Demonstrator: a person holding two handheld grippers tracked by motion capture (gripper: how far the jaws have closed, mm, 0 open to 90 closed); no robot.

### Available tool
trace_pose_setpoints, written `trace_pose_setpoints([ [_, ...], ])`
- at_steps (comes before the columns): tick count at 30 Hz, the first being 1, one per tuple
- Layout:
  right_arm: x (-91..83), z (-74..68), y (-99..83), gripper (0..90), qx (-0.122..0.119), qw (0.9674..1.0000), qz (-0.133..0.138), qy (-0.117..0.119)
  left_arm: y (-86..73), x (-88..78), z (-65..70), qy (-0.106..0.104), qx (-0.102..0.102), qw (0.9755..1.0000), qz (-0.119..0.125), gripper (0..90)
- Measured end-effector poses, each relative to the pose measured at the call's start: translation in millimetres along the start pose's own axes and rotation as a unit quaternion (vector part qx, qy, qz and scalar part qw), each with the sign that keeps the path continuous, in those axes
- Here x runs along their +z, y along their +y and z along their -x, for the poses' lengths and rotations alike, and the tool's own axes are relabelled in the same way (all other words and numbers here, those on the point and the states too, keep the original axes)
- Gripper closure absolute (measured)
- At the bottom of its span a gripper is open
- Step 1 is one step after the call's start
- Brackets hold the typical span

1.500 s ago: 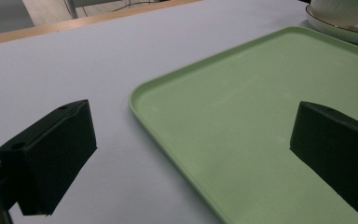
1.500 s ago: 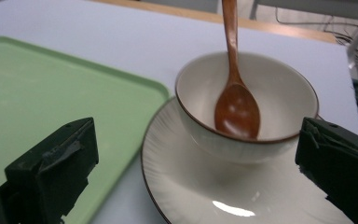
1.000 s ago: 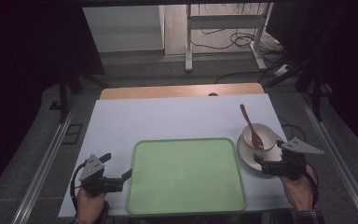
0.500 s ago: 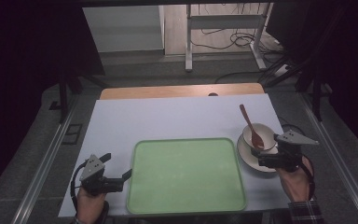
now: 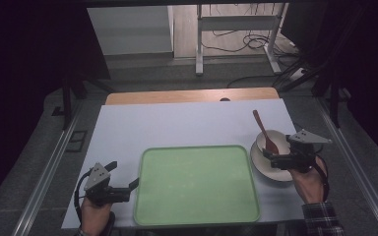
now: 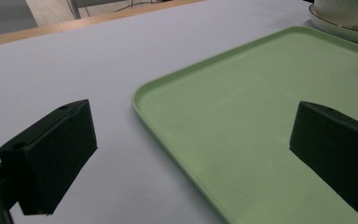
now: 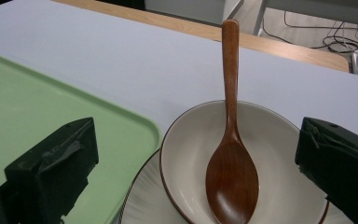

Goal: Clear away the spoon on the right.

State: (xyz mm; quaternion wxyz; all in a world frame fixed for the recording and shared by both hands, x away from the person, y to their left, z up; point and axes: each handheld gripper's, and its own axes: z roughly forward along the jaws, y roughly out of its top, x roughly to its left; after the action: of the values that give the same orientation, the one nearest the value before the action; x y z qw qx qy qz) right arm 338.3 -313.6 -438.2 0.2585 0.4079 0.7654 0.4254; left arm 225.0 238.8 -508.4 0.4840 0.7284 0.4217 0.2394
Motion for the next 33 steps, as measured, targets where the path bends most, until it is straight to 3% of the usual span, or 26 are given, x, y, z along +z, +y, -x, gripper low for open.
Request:
trace_pose_setpoints([
  [25,31.7,18.0,21.4,0.0,0.01,0.9997,-0.023,0.0,-0.1,-0.7,-0.6,0.002,-0.001,1.0,0.003,0.5],
  [33,48.7,22.0,26.0,1.5,0.008,0.9988,-0.048,-0.011,-0.1,-0.4,-0.4,0.003,0.0,1.0,0.001,0.5],
])
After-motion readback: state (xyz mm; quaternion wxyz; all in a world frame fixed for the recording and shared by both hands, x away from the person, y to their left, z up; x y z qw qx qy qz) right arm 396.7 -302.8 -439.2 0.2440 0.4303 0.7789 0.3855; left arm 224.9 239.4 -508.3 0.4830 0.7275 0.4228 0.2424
